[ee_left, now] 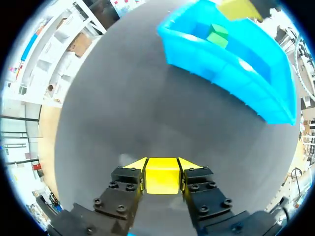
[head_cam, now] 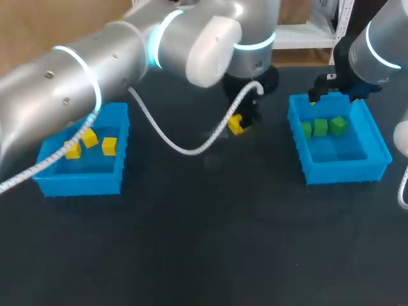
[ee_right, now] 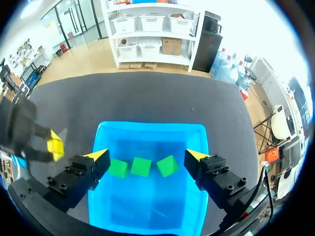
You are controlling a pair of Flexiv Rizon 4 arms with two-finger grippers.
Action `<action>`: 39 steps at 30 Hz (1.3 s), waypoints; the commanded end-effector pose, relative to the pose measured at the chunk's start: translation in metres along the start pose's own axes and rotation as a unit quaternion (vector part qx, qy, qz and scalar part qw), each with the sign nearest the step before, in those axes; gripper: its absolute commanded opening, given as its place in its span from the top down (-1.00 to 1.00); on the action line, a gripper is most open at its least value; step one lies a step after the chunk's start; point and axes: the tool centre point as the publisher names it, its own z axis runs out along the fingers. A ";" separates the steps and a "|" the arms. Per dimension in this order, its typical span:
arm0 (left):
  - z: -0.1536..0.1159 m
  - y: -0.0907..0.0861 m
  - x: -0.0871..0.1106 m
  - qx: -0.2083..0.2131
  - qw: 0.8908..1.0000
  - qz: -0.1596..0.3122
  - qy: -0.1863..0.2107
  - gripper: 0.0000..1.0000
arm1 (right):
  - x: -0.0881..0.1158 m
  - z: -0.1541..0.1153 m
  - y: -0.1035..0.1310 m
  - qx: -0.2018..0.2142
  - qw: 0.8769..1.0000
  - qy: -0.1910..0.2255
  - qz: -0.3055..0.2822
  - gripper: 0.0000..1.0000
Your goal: Put the green cubes in the right bin and the yellow cubes in the left bin.
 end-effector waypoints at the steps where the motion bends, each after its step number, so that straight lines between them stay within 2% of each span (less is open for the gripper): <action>1: -0.031 0.021 0.034 -0.002 0.999 -0.012 -0.037 1.00 | 0.001 0.000 0.000 0.001 1.000 -0.002 0.000 -1.00; 9: -0.078 0.077 0.089 -0.019 0.993 -0.086 -0.082 1.00 | 0.001 0.000 0.000 0.001 1.000 -0.002 0.000 -1.00; 19: -0.099 0.113 0.184 -0.037 0.977 -0.186 -0.095 1.00 | 0.001 0.000 0.000 0.001 1.000 -0.002 0.000 -1.00; 26: -0.102 0.124 0.260 -0.050 0.960 -0.261 -0.092 1.00 | 0.001 0.000 0.000 0.001 1.000 -0.002 0.000 -1.00; 29: -0.097 0.124 0.285 -0.051 0.952 -0.291 -0.087 1.00 | 0.001 0.000 0.000 0.001 1.000 -0.002 0.000 -1.00; 35: -0.083 0.120 0.317 -0.045 0.936 -0.340 -0.081 1.00 | 0.001 0.000 0.000 0.001 1.000 -0.002 0.000 -1.00; 39: -0.072 0.118 0.325 -0.041 0.931 -0.356 -0.078 1.00 | 0.001 0.000 0.000 0.001 1.000 -0.002 0.000 -1.00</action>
